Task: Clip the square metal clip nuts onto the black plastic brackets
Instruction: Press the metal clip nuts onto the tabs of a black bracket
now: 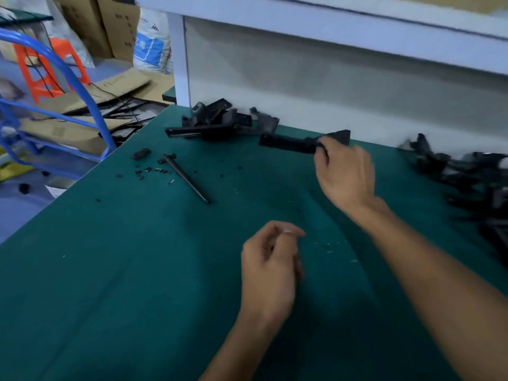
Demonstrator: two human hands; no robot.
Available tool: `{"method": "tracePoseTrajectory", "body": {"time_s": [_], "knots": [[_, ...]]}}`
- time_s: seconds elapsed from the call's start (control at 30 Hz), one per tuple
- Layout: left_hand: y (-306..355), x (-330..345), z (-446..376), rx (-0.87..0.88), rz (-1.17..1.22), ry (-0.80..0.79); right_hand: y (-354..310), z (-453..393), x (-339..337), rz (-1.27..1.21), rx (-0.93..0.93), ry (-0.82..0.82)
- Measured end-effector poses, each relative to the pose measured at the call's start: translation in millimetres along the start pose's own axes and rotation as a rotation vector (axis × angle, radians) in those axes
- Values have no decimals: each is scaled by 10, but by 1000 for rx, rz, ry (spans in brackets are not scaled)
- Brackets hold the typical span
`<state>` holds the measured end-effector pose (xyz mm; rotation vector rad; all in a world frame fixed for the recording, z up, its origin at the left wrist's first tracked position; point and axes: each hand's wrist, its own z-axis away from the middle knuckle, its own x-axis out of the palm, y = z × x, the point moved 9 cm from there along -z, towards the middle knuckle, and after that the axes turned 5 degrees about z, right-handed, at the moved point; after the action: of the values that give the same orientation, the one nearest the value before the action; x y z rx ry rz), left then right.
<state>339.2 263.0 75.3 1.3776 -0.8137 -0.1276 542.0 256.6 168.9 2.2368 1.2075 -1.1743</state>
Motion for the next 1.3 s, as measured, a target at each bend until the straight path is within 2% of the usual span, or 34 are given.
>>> {"method": "tracePoseTrajectory", "body": {"time_s": [0.07, 0.13, 0.27, 0.33, 0.4, 0.5, 0.63, 0.7, 0.77, 0.9, 1.0, 1.07, 1.17, 1.23, 1.3], "knots": [[56, 5, 29, 19, 8, 21, 107, 411, -374, -213, 15, 70], [202, -45, 92, 91, -62, 77, 132, 836, -657, -395, 4, 66], [677, -265, 279, 358, -447, 216, -16, 1552, -972, -349, -113, -91], [800, -122, 355, 368, -673, 88, -118, 1780, -1093, -256, -156, -156], [747, 128, 447, 231, -775, -96, -238, 1929, -1175, -242, -184, -196], [683, 435, 621, 33, -718, -226, -450, 2100, -1166, -376, -176, -265], [738, 607, 714, 7, -554, -172, -692, 2173, -1106, -537, -178, -284], [685, 601, 743, -8, -447, -146, -749, 2161, -1090, -793, -121, -324], [659, 573, 771, 16, -392, -144, -765, 2165, -1081, -1007, -40, -383], [601, 589, 797, 100, -388, -197, -718, 2248, -1146, -1211, 8, -446], [611, 616, 761, 189, -426, -190, -538, 2317, -1113, -1428, 269, -472], [712, 678, 741, 378, -613, -203, -360, 2385, -1135, -1413, 402, -463], [760, 785, 726, 645, -1068, -218, 9, 2573, -1331, -1158, 415, -379], [661, 824, 709, 718, -1276, -271, 214, 2832, -1486, -1017, 402, -355], [503, 795, 676, 721, -1380, -335, 303, 3168, -1610, -861, 353, -368]]}}
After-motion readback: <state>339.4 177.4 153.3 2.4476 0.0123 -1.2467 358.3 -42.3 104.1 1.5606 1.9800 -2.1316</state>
